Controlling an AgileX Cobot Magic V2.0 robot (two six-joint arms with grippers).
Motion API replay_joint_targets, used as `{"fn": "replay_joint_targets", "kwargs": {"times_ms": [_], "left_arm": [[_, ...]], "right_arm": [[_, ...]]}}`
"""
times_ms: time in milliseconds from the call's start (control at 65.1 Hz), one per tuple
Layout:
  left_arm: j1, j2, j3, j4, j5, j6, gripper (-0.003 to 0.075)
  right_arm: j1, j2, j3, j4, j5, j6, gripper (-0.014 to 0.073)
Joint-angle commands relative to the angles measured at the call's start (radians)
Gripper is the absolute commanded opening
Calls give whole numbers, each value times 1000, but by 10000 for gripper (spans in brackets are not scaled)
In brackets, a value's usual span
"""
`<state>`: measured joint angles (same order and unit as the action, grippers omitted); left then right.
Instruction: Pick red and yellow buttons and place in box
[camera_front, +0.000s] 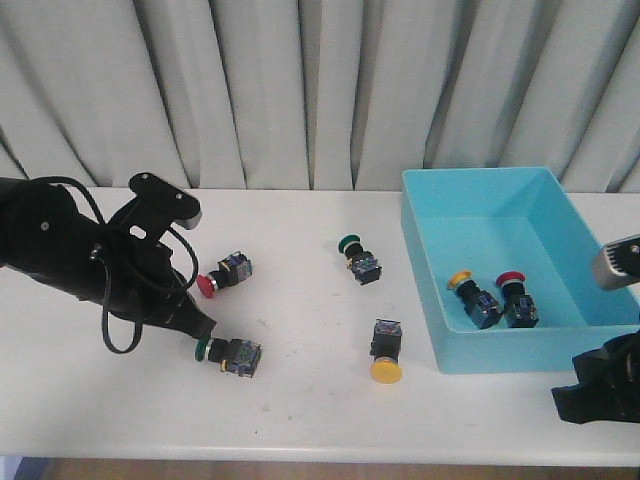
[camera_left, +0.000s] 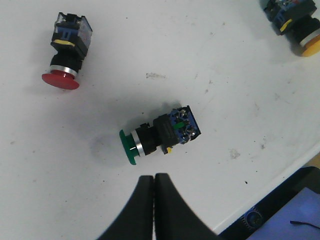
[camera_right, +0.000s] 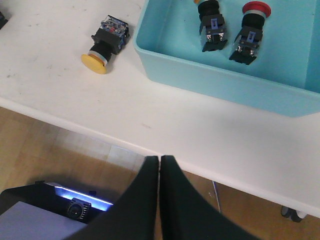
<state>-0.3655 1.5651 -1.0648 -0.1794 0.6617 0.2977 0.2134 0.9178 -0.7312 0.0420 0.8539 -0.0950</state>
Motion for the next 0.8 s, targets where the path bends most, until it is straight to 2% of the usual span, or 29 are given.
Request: {"fn": "replay_joint_targets", "kwargs": {"times_ms": [0,353,430,584,707,783], "left_arm": [[0,-47,-24,-7,-37,-9,-8],[0,-262,-16,90,-75,-7,-8],[0,-324,17,130,-129,-9,-8],[45,-495,185,136,-288,-69,-8],[137,-663,375,137,-399,-188,-8],[190,-758,501,137,-453,-216,-8]], "right_arm": [[0,-11,-23,-4,-40,-3,-7],[0,-12,-23,-4,-39,-3,-7],[0,-12,-23,-4,-38,-3,-7],[0,-12,-23,-4,-37,-3,-7],[0,-12,-23,-4,-36,-3,-7],[0,-12,-23,-4,-35,-3,-7]]}}
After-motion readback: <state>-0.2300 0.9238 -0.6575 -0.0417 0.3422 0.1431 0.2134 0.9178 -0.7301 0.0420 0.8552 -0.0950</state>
